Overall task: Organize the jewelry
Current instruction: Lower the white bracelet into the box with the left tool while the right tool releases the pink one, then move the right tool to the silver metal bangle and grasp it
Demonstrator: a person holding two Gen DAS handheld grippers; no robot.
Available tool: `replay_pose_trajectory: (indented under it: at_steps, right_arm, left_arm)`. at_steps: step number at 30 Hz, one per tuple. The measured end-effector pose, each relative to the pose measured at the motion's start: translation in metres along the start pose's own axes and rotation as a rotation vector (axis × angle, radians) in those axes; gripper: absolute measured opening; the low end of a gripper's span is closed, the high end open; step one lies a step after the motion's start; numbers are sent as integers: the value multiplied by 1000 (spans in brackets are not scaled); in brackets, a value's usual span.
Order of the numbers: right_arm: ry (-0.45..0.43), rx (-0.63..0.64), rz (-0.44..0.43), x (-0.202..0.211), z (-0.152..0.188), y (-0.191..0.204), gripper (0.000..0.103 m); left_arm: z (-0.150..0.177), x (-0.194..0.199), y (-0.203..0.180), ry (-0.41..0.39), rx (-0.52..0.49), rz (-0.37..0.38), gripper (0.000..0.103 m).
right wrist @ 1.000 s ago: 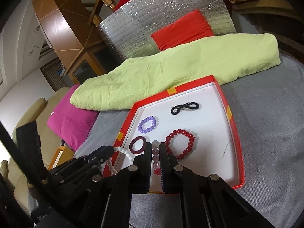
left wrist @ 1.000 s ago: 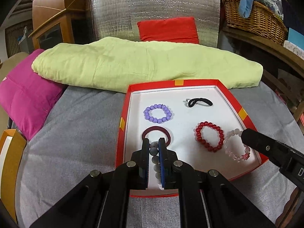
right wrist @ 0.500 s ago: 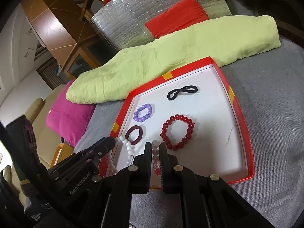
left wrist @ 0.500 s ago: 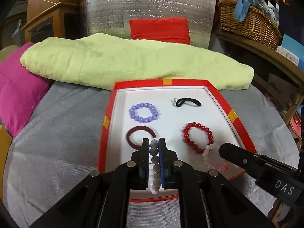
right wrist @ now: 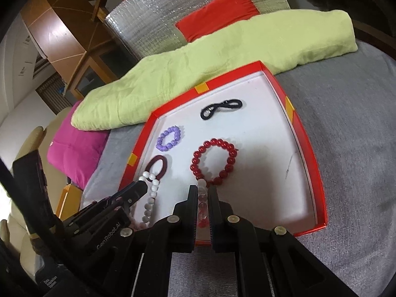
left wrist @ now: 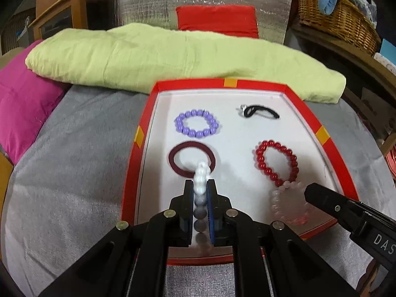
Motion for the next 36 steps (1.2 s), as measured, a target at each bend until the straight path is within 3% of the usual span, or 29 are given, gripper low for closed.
replay_pose_trajectory:
  at_steps: [4,8,10,14,17,25,36]
  right_arm:
    - [-3,-4,19,1,-1,-3,11]
    - [-5,0,30,6,-3,-3,12]
    - [-3,1,34,10,-3,-3,13]
    - [-24,12,29,22,-6,0,16]
    - [-57,26,22,38,-8,3,26]
    - [-65,30,-17,76,4,3,27]
    - [61,56,13,98,60,-21,27]
  left_arm:
    - [1,1,1,4,-13,-26,15]
    - [1,7,6,-8,-20,-65,45]
    - [-1,12,9,-24,-21,-88,52]
    - [-3,22,16,-47,-11,-105,55]
    - [-4,31,23,-71,-12,-134,57]
    - [10,53,42,-86,-42,-213,58]
    - [62,94,37,-75,-96,-194,62]
Point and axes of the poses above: each gripper's, at about its wrist camera, not at the fingertips, and x roughly against the way its jaws point, y to its left, z to its underside, the point moved 5 cm from there along -x, roughly the way its jaws point, and after that the axes turned 2 degrees about y, right-handed, at the moved point
